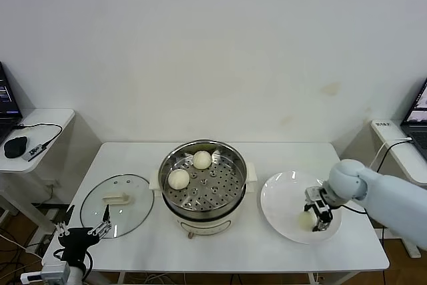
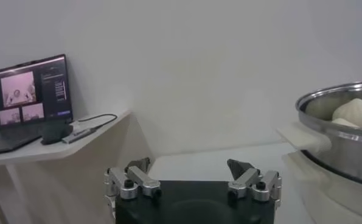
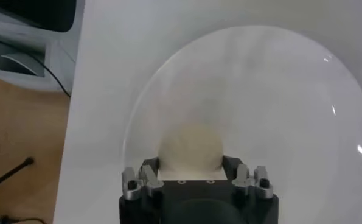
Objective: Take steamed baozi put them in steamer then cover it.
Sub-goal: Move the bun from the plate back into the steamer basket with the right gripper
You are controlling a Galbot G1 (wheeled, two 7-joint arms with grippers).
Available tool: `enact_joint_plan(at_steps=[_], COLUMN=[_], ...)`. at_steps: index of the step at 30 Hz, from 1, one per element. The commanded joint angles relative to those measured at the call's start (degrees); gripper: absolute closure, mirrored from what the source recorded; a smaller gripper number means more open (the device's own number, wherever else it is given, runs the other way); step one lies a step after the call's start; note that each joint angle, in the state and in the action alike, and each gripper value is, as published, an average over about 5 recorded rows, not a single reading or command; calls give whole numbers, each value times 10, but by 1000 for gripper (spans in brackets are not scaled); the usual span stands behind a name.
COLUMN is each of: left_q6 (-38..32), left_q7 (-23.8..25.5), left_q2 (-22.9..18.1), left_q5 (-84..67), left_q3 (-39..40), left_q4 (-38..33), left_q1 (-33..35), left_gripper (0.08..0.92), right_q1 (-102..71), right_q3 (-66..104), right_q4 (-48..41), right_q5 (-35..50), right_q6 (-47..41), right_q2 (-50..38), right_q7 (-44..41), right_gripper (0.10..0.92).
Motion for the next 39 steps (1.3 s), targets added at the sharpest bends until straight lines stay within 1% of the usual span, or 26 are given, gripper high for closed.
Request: enact_joint_plan(at_steps=[1, 6, 12, 18, 25, 28, 32, 36, 39], left_q6=[1, 1, 1, 1, 1, 1, 1, 2, 3], left_q7=[0, 1, 1, 1, 1, 1, 1, 1, 1], left_q2=[4, 8, 10, 12, 9, 6, 2, -3, -7], left_q5=[0, -2, -3, -4, -4, -4, -4, -3, -2], left_q3=[1, 1, 4, 2, -3, -4, -9, -11, -11], left_q4=[-6, -8, -10, -9, -8, -8, -7, -9, -12], left_q1=[1, 1, 1, 0, 0, 0, -1, -2, -3], left_gripper=[177, 177, 177, 177, 177, 177, 177, 177, 177], right_q1=[160, 305, 440, 484, 446, 420, 387, 368, 360], right_q3=[-37, -119, -188, -228, -246, -252, -264, -278, -285], right_q4=[20, 25, 26, 18, 4, 2, 1, 4, 3], right_q5=[67, 122, 175, 214, 257, 256, 235, 196, 145], right_q6=[-6, -6, -13, -14, 8, 22, 63, 105, 139], right_q2=[-10, 15, 97, 194, 293, 321, 342, 352, 358], right_q7=[-11, -7, 1, 24, 67, 79, 97, 103, 105], right_gripper=[385, 381, 381, 381, 380, 380, 380, 380, 381])
